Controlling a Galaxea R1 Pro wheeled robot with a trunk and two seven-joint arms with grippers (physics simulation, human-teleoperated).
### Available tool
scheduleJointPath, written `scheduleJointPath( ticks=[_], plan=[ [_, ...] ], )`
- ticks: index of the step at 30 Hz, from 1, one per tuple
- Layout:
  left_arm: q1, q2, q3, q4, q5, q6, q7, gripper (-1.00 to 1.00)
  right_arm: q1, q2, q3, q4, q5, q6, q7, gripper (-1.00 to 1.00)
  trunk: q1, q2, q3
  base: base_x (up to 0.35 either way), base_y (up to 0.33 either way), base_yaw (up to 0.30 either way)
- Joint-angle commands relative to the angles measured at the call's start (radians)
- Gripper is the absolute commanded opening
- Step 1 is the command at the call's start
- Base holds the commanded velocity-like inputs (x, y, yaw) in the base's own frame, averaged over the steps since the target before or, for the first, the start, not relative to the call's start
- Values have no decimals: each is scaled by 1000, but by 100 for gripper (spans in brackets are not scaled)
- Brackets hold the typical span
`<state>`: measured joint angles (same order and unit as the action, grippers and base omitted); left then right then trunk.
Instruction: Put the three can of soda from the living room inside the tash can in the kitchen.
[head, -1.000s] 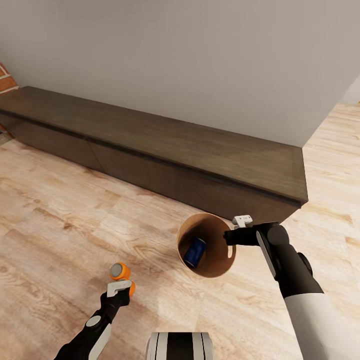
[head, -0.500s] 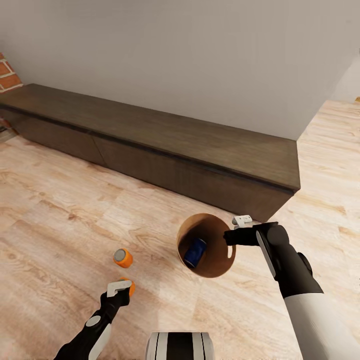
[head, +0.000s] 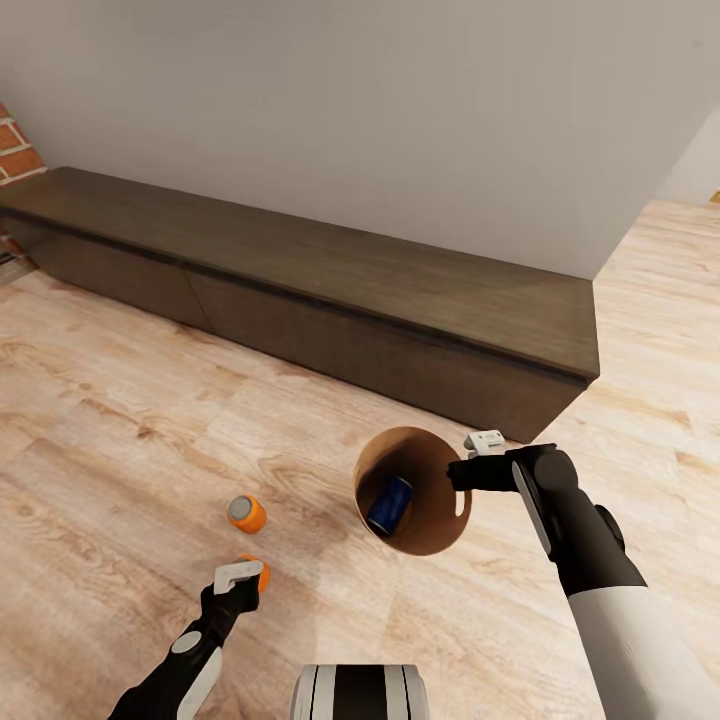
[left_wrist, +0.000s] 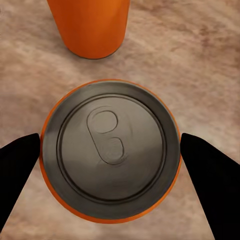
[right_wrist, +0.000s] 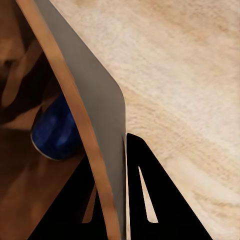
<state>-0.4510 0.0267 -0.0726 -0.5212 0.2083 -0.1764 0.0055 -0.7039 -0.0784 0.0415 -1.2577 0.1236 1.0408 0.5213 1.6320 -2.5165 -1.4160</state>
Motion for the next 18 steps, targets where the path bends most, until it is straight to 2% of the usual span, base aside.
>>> scheduleJointPath(
  ticks=[1, 10, 16, 18],
  plan=[
    [0, 0, 1, 0, 0, 0, 0, -100, 0, 0, 0, 0, -30, 6, 6, -100, 0, 0, 0, 0, 0, 0],
    [0, 0, 1, 4, 0, 2, 0, -100, 0, 0, 0, 0, -31, 6, 6, -100, 0, 0, 0, -159, 0, 0],
    [0, -1, 1, 1, 0, 1, 2, -100, 0, 1, 0, 0, -31, 6, 6, -100, 0, 0, 0, -45, 0, 0],
    [0, -1, 1, 2, 0, 2, 2, -100, 0, 2, 0, 0, -31, 6, 6, -100, -1, 0, 8, -8, 0, 0]
  ],
)
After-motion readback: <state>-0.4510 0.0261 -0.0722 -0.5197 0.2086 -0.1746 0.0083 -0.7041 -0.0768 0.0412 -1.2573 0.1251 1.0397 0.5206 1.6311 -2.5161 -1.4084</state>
